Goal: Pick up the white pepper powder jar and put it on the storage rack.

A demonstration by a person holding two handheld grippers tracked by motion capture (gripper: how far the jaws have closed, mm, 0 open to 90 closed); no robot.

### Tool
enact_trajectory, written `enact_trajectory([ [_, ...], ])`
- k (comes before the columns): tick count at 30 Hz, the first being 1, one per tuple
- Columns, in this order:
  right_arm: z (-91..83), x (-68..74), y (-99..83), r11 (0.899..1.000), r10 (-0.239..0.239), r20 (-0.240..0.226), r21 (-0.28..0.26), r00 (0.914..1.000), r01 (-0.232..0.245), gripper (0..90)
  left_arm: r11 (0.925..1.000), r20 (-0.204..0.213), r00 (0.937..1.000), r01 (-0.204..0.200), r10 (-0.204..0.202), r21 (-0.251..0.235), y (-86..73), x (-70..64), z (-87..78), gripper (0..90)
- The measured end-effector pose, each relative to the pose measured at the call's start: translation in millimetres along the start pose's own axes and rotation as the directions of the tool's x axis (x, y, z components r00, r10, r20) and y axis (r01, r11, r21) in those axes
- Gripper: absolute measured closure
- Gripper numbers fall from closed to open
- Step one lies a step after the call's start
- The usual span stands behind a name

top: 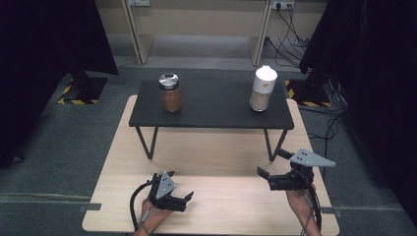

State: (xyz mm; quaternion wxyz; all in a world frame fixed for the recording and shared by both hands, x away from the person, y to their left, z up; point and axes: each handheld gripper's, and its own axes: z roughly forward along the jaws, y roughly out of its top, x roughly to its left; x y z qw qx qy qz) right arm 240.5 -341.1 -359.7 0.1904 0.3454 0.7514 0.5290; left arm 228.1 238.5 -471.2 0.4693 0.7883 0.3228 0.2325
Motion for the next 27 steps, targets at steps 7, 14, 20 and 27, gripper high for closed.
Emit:
enact_trajectory([
  [7, 17.4, -3.4, -38.2, 0.998, 0.02, -0.031, 0.062, 0.9993, -0.018, 1.2, 1.0, 0.0, 1.0, -0.001, 0.001, 0.0, -0.1, -0.1, -0.1, 0.0],
  [14, 27.5, -10.4, -71.2, 0.997, 0.034, -0.014, 0.071, 0.9993, -0.032, 1.2, 1.0, 0.0, 1.0, -0.002, 0.002, 0.0, 0.0, 0.0, -0.1, 0.0],
  [20, 28.6, -21.5, -84.7, 0.996, 0.05, -0.014, 0.074, 0.9987, -0.049, 1.3, 1.0, 0.002, 1.0, -0.001, 0.001, 0.0, 0.1, 0.1, 0.0, 0.0],
  [27, 27.1, -30.8, -101.0, 0.994, 0.098, -0.015, 0.058, 0.9951, -0.097, 1.2, 1.0, 0.003, 1.0, 0.0, 0.0, 0.001, 0.2, 0.3, 0.0, 0.0],
])
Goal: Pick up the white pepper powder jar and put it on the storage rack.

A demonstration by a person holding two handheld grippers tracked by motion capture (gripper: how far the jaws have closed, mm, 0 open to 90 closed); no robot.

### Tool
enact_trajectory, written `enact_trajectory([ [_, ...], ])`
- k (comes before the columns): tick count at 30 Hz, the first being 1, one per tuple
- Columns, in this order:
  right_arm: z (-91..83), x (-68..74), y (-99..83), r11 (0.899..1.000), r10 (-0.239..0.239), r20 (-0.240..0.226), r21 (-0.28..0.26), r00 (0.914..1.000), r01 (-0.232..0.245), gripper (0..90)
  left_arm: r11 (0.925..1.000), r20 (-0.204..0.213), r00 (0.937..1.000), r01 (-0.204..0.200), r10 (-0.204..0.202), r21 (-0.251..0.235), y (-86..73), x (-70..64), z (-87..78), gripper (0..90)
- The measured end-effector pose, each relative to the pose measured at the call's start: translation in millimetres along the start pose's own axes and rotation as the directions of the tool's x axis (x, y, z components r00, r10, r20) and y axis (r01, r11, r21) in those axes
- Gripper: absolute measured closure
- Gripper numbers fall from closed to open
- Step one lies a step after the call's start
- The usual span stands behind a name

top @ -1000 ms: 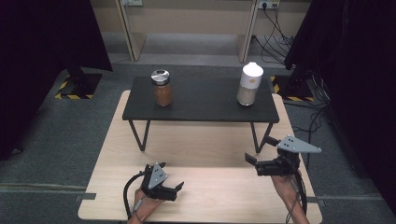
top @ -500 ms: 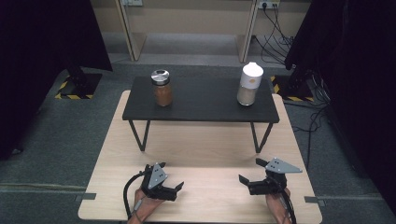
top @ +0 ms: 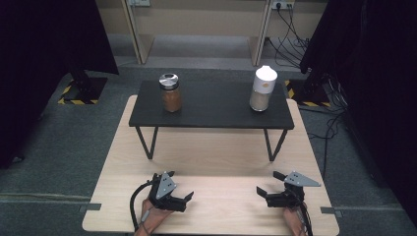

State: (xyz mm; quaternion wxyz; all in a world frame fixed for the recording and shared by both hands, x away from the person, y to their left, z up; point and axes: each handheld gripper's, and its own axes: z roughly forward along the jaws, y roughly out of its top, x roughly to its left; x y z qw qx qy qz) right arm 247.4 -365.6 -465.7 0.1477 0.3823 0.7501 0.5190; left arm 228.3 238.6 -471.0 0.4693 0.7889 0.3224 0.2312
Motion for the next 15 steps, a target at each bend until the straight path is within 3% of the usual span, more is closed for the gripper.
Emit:
enact_trajectory([
  [15, 1.0, 3.5, -3.0, 1.0, -0.013, 0.019, 0.001, 0.9997, 0.013, 1.3, 1.0, 0.002, 1.0, -0.004, 0.004, 0.005, 0.9, -0.2, 0.5, 0.0],
])
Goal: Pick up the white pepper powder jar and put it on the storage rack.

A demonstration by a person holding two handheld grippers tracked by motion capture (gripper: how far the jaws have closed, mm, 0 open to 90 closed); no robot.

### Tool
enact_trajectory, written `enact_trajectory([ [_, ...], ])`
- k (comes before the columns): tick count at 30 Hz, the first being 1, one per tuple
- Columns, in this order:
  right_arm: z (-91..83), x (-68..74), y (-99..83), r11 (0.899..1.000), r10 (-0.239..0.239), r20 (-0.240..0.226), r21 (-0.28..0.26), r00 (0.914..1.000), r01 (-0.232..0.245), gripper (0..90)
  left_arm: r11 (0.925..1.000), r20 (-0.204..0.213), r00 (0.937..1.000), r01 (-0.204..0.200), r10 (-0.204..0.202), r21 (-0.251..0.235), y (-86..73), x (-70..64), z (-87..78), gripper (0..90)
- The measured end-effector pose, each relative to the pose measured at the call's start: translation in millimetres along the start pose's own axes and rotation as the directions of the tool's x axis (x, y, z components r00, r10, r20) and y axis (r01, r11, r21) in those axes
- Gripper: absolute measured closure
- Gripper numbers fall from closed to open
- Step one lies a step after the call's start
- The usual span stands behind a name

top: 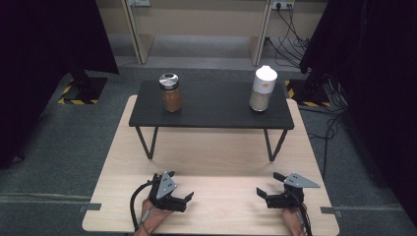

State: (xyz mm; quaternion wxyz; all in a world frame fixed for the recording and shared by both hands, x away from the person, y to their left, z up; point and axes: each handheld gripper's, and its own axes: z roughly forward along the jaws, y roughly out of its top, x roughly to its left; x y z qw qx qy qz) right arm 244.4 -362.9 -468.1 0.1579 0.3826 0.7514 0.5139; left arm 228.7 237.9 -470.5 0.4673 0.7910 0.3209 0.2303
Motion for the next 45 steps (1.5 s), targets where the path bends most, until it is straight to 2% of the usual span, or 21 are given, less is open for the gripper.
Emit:
enact_trajectory([
  [45, 1.6, 2.8, 3.1, 1.0, -0.022, 0.004, 0.018, 0.9997, 0.022, 1.5, 1.0, -0.001, 1.0, 0.006, -0.006, 0.001, 0.2, 0.4, 0.0, 0.0],
])
